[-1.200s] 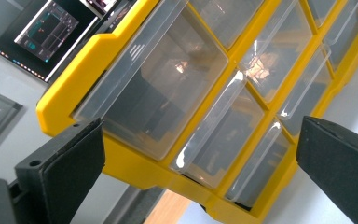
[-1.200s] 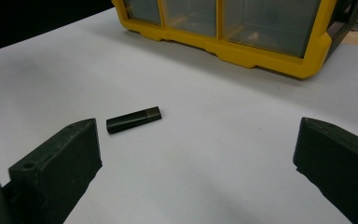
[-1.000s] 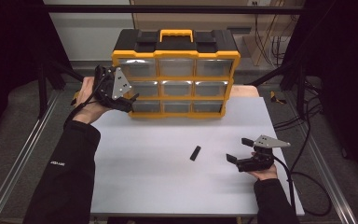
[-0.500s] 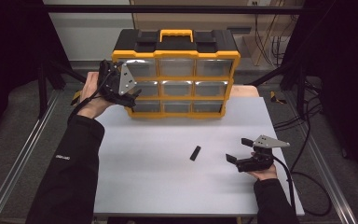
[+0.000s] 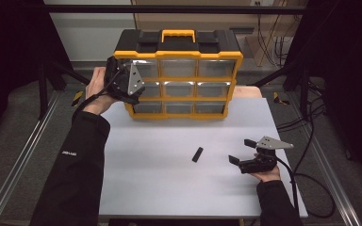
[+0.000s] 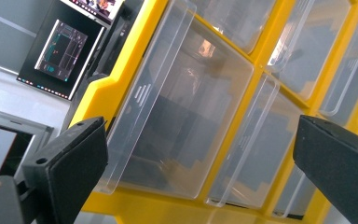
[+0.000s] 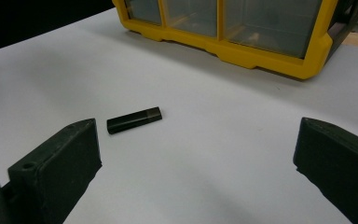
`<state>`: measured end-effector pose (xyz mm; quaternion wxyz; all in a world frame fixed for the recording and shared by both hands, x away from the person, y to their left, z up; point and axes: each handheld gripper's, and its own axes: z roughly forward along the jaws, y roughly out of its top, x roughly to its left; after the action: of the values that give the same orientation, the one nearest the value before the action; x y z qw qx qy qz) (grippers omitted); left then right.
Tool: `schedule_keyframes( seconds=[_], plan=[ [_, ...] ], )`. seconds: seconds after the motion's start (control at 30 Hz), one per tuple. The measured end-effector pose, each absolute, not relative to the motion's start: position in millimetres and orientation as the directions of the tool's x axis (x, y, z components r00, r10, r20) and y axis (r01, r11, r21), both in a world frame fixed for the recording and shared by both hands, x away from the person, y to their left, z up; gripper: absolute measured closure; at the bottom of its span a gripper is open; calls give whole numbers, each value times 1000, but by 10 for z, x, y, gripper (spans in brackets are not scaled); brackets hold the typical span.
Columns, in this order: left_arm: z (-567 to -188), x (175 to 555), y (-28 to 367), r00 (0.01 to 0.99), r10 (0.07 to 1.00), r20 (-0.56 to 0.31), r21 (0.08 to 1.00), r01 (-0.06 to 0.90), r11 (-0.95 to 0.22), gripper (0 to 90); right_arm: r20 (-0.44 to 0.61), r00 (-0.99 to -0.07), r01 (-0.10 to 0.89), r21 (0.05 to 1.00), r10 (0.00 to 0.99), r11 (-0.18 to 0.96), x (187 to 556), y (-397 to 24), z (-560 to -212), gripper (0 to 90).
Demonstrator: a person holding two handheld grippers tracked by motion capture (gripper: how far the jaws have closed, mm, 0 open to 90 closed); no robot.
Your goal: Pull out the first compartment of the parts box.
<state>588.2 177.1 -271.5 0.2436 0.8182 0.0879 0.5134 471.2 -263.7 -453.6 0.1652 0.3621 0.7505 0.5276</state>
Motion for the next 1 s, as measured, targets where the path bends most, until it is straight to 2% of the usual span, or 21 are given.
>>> schedule_keyframes(
  seconds=[0.53,1.0],
  plan=[
    [-2781,5950,1751,383,304,872,384,-153,-910,77,133,-682,373,909,719,186,4715,-2634,-4542,8],
    [-2817,5971,1753,296,240,924,297,-164,-941,189,134,-682,373,909,719,185,4716,-2635,-4542,8]
  ],
)
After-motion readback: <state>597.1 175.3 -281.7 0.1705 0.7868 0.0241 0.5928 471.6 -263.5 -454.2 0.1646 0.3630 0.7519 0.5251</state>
